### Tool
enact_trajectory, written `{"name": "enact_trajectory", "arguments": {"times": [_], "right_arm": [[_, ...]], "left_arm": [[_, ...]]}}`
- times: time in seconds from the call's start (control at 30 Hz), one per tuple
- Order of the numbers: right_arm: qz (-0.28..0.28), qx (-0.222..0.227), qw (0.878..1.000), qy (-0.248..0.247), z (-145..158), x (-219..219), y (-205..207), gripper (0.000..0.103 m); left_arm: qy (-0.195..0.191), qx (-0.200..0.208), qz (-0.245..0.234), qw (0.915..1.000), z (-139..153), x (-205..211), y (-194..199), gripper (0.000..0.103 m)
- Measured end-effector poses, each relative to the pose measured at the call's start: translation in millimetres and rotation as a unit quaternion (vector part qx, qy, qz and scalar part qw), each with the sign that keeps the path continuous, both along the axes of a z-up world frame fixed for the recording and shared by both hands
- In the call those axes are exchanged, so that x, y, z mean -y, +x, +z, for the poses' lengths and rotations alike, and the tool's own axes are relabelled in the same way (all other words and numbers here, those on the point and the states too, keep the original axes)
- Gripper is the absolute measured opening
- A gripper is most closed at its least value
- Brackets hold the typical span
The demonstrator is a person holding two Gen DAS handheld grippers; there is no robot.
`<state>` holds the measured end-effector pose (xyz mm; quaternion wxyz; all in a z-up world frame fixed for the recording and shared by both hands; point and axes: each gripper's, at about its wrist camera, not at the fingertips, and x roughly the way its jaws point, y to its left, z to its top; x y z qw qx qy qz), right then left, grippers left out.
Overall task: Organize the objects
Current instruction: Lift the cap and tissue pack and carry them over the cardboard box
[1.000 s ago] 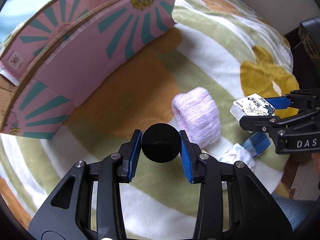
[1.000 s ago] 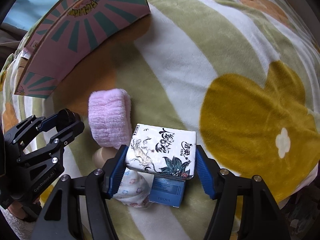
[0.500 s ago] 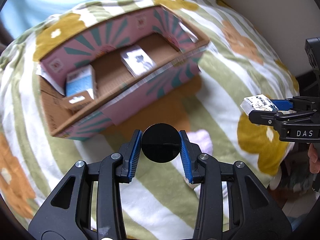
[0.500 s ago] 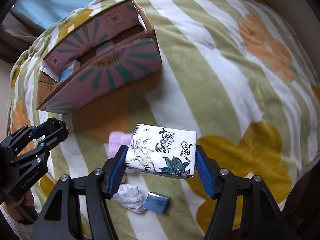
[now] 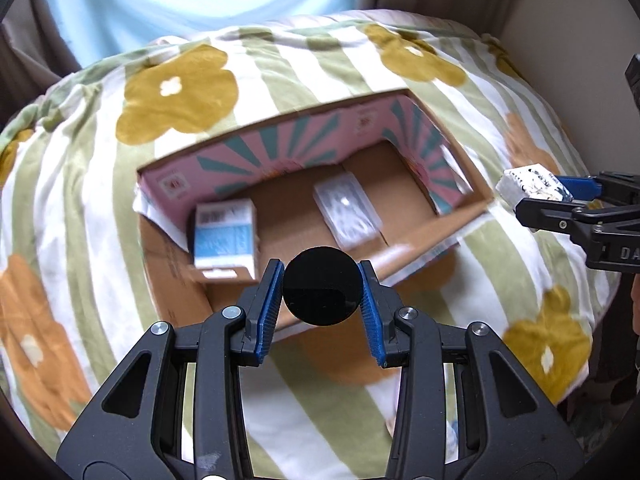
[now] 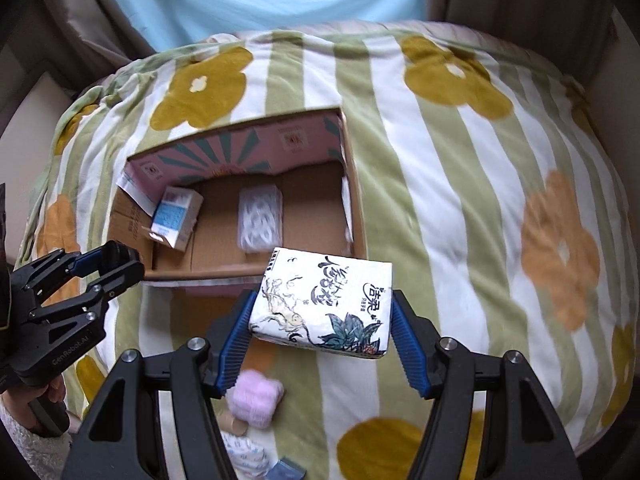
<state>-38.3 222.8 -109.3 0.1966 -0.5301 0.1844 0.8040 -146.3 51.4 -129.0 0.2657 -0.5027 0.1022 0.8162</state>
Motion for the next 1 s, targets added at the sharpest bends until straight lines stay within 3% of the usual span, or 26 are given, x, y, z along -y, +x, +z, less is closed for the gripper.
{"name": "enact_trajectory", "arguments": {"times": [0.17,0.43,0.73,1.0], "right_arm": [[0.037,-0.009,0.999,0.006,-2.6,-9.3,-38.4,0.061],[0.068,-0.005,0.998,0.002,-35.5,-26.0,-85.9,0.061],[0.081,0.0,0.997,-0.003,-63.4,-36.9,-104.2,0.061],[0.085,-0.01,0.996,-0.019,-66.1,-39.6,-111.5,0.061]], "left_arm": [[-0.003,0.001,0.026,0.9997,-8.9,-6.2,-31.6,0.034],[-0.006,0.023,0.058,0.998,-43.7,-12.6,-72.5,0.034],[-0.031,0.043,0.068,0.9963,-82.1,-19.7,-82.2,0.034],[-0.04,0.039,0.067,0.9962,-81.3,-20.5,-84.3,0.034]]}}
